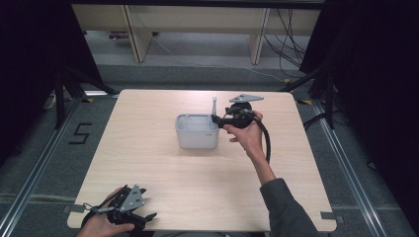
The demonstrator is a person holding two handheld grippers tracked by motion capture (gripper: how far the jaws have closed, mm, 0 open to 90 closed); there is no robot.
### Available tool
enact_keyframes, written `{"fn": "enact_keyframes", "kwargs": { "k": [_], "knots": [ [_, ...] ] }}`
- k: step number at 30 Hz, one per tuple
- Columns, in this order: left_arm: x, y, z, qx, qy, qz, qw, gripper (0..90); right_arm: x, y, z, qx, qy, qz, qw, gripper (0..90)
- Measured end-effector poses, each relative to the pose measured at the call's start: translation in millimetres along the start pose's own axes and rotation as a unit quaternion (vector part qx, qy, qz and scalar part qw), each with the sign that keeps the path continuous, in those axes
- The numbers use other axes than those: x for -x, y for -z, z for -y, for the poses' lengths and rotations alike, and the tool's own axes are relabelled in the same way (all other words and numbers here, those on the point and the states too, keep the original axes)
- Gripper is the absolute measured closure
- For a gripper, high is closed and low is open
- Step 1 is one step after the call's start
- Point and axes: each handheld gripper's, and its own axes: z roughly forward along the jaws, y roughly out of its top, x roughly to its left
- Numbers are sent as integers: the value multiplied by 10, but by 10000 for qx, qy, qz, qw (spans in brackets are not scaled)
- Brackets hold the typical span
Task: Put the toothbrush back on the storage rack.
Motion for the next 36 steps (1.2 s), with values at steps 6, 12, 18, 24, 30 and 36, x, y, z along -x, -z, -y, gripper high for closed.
{"fn": "enact_keyframes", "kwargs": {
  "k": [6, 12, 18, 24, 30, 36],
  "knots": [
    [-6, 5, 0, -45, -49, -62, 10000, 163, -7, 79, 54, -8, -89, 1, 10000, 331],
    [-1, 1, 3, -30, -59, -35, 10000, 163, -11, 180, 100, 71, -52, 15, 10000, 314],
    [4, -6, 4, 18, 8, -39, 10000, 163, -19, 285, 196, 76, -126, 22, 9999, 278],
    [2, -8, 3, 0, -17, -40, 10000, 162, -19, 364, 294, 128, -222, -17, 9997, 266],
    [6, -8, 3, 8, -14, -38, 10000, 162, -14, 423, 392, 222, -180, -85, 9996, 264],
    [8, -11, 2, 16, -11, -28, 10000, 163, -47, 460, 463, 169, -238, -126, 9995, 261]
  ]
}}
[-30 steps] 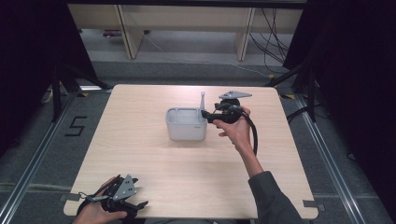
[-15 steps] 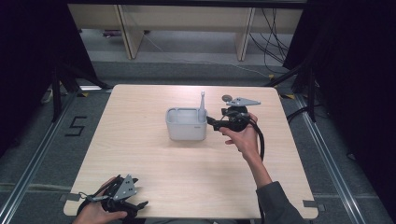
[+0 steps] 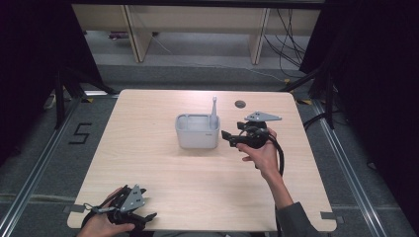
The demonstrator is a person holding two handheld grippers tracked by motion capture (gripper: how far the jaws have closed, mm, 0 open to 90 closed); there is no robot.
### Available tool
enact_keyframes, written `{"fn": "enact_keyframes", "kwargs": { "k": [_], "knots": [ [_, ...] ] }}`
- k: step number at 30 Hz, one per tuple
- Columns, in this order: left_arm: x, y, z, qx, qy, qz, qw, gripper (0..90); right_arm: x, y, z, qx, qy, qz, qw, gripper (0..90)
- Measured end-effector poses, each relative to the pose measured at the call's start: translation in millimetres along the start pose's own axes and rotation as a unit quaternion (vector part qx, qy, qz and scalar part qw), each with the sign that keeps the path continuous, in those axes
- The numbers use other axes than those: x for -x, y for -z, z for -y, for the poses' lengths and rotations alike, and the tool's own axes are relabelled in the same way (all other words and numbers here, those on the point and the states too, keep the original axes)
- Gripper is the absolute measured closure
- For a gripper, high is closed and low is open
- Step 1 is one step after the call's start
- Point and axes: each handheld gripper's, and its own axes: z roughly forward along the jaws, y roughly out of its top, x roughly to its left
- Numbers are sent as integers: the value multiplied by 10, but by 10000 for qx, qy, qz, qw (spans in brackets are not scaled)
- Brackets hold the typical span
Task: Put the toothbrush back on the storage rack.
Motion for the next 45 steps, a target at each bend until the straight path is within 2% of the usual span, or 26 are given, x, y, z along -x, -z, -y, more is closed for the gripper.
{"fn": "enact_keyframes", "kwargs": {
  "k": [1, 3, 4, 6, 8, 9, 15, 16, 17, 18, 19, 20, 21, 22, 23, 24, 26, 27, 32, 33, 35, 36, 41, 42, 44, 45],
  "knots": [
    [-9, 8, -2, -50, -62, -11, 10000, 163, 4, -10, 3, 33, 51, -26, 10000, 261],
    [1, 4, 0, 11, 11, -2, 10000, 163, 1, -7, 14, 7, 77, 4, 10000, 255],
    [2, 7, 0, 6, 7, -5, 10000, 162, -15, 0, 20, -14, -34, 15, 10000, 252],
    [1, 6, 1, 5, 2, -2, 10000, 163, 0, -3, 30, 7, 145, 51, 9999, 251],
    [-3, 3, 1, -13, -19, 3, 10000, 163, -16, -4, 47, -33, 13, 6, 10000, 246],
    [1, 3, 1, -2, -12, 10, 10000, 163, -6, -9, 55, -34, 82, -9, 10000, 244],
    [1, 9, 0, 17, 20, 5, 10000, 162, -24, -6, 118, -138, 43, -74, 9999, 241],
    [-4, 14, -2, -26, -36, 2, 10000, 162, -47, 4, 126, -183, -74, -42, 9998, 240],
    [-3, 13, -2, -21, -30, 2, 10000, 162, -32, -8, 134, -144, 52, -94, 9998, 238],
    [-3, 15, -2, -13, -23, 1, 10000, 162, -26, 3, 135, -167, 149, 15, 9997, 237],
    [-3, 15, -2, -13, -23, 1, 10000, 162, -26, 3, 135, -167, 149, 15, 9997, 237],
    [3, 12, -1, 26, 18, 9, 10000, 162, -39, 4, 159, -194, 35, -94, 9998, 235],
    [2, 11, -1, 29, 24, 6, 10000, 162, -62, 14, 168, -192, -87, -100, 9997, 234],
    [0, 9, -1, 24, 28, 10, 10000, 162, -39, 18, 173, -183, 109, -53, 9998, 233],
    [0, 9, -1, 24, 28, 10, 10000, 162, -39, 18, 173, -183, 109, -53, 9998, 233],
    [0, 8, -2, 23, 22, 11, 10000, 162, -58, 38, 193, -267, -36, -69, 9996, 231],
    [3, 10, -3, 38, 37, 13, 10000, 162, -54, 35, 214, -263, 18, -141, 9996, 231],
    [3, 10, -3, 38, 37, 13, 10000, 162, -51, 49, 217, -278, 107, -66, 9995, 230],
    [3, 13, -3, 43, 35, 3, 10000, 162, -93, 72, 273, -311, 6, -173, 9994, 225],
    [-1, 12, -2, 30, 32, 0, 10000, 162, -90, 79, 276, -285, 155, -89, 9994, 223],
    [0, 12, -1, 36, 38, 3, 10000, 162, -131, 91, 295, -311, -19, -150, 9994, 220],
    [1, 12, -2, 36, 36, 1, 10000, 162, -111, 90, 296, -308, 160, -153, 9993, 220],
    [-2, 13, -1, 29, 28, -5, 10000, 162, -175, 99, 356, -391, 29, -212, 9990, 215],
    [-3, 13, -1, 34, 35, -5, 10000, 162, -184, 97, 381, -412, 129, -153, 9989, 215],
    [-2, 15, -2, 41, 33, -5, 10000, 162, -217, 87, 416, -535, 92, -204, 9983, 215],
    [0, 16, -3, 45, 29, -6, 10000, 163, -214, 75, 436, -525, 196, -257, 9981, 215]
  ]
}}
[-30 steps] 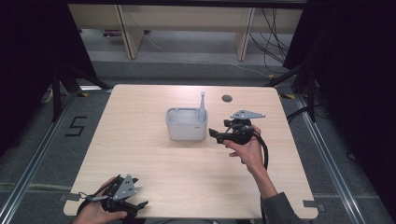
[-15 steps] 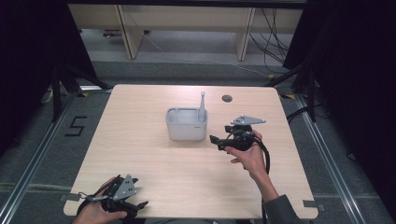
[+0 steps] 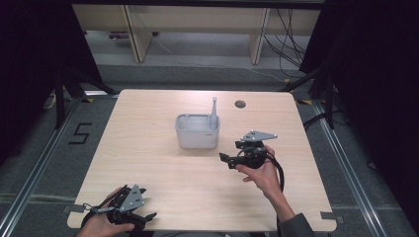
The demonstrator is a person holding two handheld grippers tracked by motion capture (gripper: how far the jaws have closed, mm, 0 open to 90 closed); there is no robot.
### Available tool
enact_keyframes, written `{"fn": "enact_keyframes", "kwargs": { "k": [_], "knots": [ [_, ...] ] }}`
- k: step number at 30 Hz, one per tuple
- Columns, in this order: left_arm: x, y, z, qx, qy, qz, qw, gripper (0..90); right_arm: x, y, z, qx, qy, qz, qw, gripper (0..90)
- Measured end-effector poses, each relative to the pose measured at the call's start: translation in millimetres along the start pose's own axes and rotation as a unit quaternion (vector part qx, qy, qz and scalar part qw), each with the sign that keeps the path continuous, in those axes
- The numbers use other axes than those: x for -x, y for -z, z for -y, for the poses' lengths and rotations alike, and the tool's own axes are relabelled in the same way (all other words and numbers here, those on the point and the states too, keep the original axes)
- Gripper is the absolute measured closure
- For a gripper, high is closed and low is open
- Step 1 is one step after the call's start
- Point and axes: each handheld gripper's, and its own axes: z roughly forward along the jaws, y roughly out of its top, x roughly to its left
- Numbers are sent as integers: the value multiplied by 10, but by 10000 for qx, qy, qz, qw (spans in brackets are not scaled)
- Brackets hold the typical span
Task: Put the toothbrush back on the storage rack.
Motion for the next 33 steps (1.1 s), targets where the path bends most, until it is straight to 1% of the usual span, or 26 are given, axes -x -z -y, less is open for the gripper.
{"fn": "enact_keyframes", "kwargs": {
  "k": [2, 5, 6, 7, 8, 9, 13, 15, 16, 17, 18, 19, 20, 21, 22, 23, 24, 25, 26, 27, 28, 29, 30, 31, 32, 33],
  "knots": [
    [1, 0, 0, 2, 0, -2, 10000, 162, -13, -9, 18, 3, -29, -32, 10000, 214],
    [-4, -1, 3, -6, 2, 0, 10000, 162, -70, -3, 79, -109, -51, -57, 9999, 212],
    [-3, 0, 2, 2, 3, 1, 10000, 162, -73, -11, 93, -47, -34, -69, 10000, 211],
    [-4, 0, 2, 1, 5, 0, 10000, 162, -70, -6, 111, -72, 40, -79, 9999, 211],
    [-5, -1, 2, -3, -2, -5, 10000, 162, -71, 3, 120, -95, 111, -19, 9999, 211],
    [-5, -2, 2, -3, -1, -9, 10000, 162, -86, -2, 140, -92, -10, -119, 9999, 210],
    [-7, -3, 3, -7, 4, -5, 10000, 162, -115, 19, 195, -189, -64, -93, 9998, 210],
    [-10, -2, 4, -16, -5, -11, 10000, 163, -107, 25, 226, -203, -16, -106, 9997, 210],
    [-10, -2, 4, -16, -5, -11, 10000, 162, -112, 31, 244, -199, -41, -52, 9998, 210],
    [-7, -2, 4, -10, 0, -9, 10000, 162, -110, 22, 264, -181, -50, -115, 9998, 210],
    [-6, -3, 4, -9, 5, -7, 10000, 162, -96, 21, 277, -192, 46, -132, 9997, 209],
    [-6, -3, 4, -10, 3, -8, 10000, 162, -98, 40, 285, -230, 65, -57, 9997, 209],
    [-6, -3, 4, -10, 3, -8, 10000, 162, -112, 38, 305, -229, -50, -103, 9997, 209],
    [-6, -5, 4, -11, 5, -9, 10000, 162, -98, 51, 317, -235, 43, -59, 9997, 210],
    [1, -9, 8, -20, 64, -8, 10000, 162, -105, 51, 331, -248, -36, -106, 9996, 209],
    [-1, -8, 7, -23, 53, -9, 10000, 162, -98, 63, 342, -260, -43, -74, 9996, 209],
    [-1, -8, 7, -23, 53, -9, 10000, 162, -98, 63, 342, -260, -43, -74, 9996, 209],
    [-8, -7, 6, -23, 10, -13, 10000, 162, -81, 86, 363, -293, 34, -33, 9996, 209],
    [-6, -5, 7, -48, 4, -28, 10000, 162, -90, 81, 379, -266, -104, -92, 9996, 209],
    [4, -12, 11, -23, 84, -3, 10000, 162, -67, 81, 389, -256, 41, -87, 9996, 209],
    [4, -12, 11, -23, 84, -3, 10000, 162, -67, 81, 389, -256, 41, -87, 9996, 209],
    [-6, -2, 7, -88, -1, -26, 10000, 162, -77, 105, 417, -315, -81, -15, 9995, 209],
    [-7, -4, 7, -47, 11, -19, 10000, 162, -73, 105, 433, -271, -69, 9, 9996, 209],
    [-9, -7, 7, -20, 21, -6, 10000, 162, -66, 108, 447, -294, -61, -71, 9995, 209],
    [-9, -7, 7, -20, 21, -6, 10000, 163, -92, 124, 465, -341, -229, -56, 9991, 209],
    [-10, -9, 10, -18, 34, -14, 10000, 162, -70, 117, 481, -281, -106, -88, 9995, 209]
  ]
}}
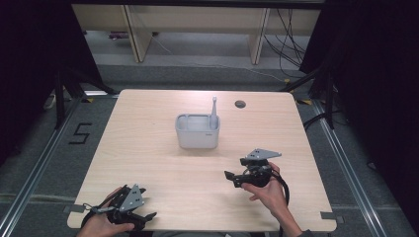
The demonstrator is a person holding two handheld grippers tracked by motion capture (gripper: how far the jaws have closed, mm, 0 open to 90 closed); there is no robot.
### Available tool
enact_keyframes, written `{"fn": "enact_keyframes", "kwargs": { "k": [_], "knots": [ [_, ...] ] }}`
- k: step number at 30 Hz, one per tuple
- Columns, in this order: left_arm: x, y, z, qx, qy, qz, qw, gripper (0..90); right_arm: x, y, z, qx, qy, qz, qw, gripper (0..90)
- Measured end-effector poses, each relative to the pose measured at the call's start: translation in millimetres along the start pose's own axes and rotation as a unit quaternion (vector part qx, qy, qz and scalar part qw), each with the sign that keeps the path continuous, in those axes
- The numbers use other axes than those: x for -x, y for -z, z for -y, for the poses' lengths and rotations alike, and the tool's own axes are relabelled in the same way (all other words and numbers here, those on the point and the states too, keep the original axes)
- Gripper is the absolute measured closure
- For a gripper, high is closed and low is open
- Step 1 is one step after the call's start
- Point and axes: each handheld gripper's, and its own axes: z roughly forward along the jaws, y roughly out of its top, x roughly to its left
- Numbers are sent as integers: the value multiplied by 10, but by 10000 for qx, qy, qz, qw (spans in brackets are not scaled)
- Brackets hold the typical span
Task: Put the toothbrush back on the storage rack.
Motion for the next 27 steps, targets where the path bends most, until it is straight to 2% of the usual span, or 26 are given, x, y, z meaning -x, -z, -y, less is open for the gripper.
{"fn": "enact_keyframes", "kwargs": {
  "k": [3, 4, 6, 8, 9, 10, 12, 13, 14, 16, 17, 18, 19, 20, 21, 23, 25, 27],
  "knots": [
    [-9, 9, -4, -69, -86, -16, 9999, 162, -18, 46, 48, -44, -77, 68, 9999, 210],
    [1, 4, -3, 3, -13, -3, 10000, 162, 11, 48, 61, -38, 112, 49, 9999, 208],
    [-4, 5, -2, -8, -26, -18, 10000, 162, 2, 64, 96, -70, 3, 53, 10000, 205],
    [-10, 10, -3, -65, -82, -21, 9999, 162, 11, 85, 125, -87, 29, 126, 9999, 203],
    [-10, 9, -3, -63, -80, -16, 9999, 162, 5, 79, 146, -57, -93, 46, 9999, 201],
    [-10, 9, -4, -67, -81, -16, 9999, 162, 24, 88, 157, -51, 33, 104, 9999, 198],
    [-10, 8, -3, -56, -73, -18, 10000, 162, 26, 91, 187, -61, -62, 62, 9999, 194],
    [-7, 5, -2, -27, -41, -17, 10000, 162, 4, 105, 204, -121, -195, 97, 9997, 192],
    [-4, 2, -1, -7, -16, -10, 10000, 162, 20, 107, 212, -96, -72, 136, 9998, 189],
    [-4, 2, -1, -10, -17, -10, 10000, 162, 29, 116, 229, -76, 14, 179, 9998, 186],
    [-4, 1, -1, -11, -15, -6, 10000, 162, 19, 127, 237, -120, -18, 190, 9997, 185],
    [-3, -1, -1, -8, -6, -10, 10000, 162, 24, 139, 245, -116, 51, 272, 9995, 183],
    [-5, -1, 0, -8, -8, -10, 10000, 163, 17, 150, 256, -120, 23, 248, 9996, 181],
    [-5, -2, 0, -3, -1, -13, 10000, 162, 35, 157, 261, -90, 141, 222, 9996, 181],
    [-5, -3, 1, 5, 9, -13, 10000, 162, 29, 172, 272, -94, 63, 231, 9997, 180],
    [-6, -2, 1, 6, 14, -20, 10000, 162, 34, 185, 289, -59, 103, 194, 9997, 179],
    [-6, -4, 1, 6, 22, -23, 10000, 162, 20, 220, 321, -122, 39, 301, 9995, 177],
    [-8, -4, 1, 5, 23, -27, 10000, 162, 26, 240, 350, -96, 1, 308, 9995, 175]
  ]
}}
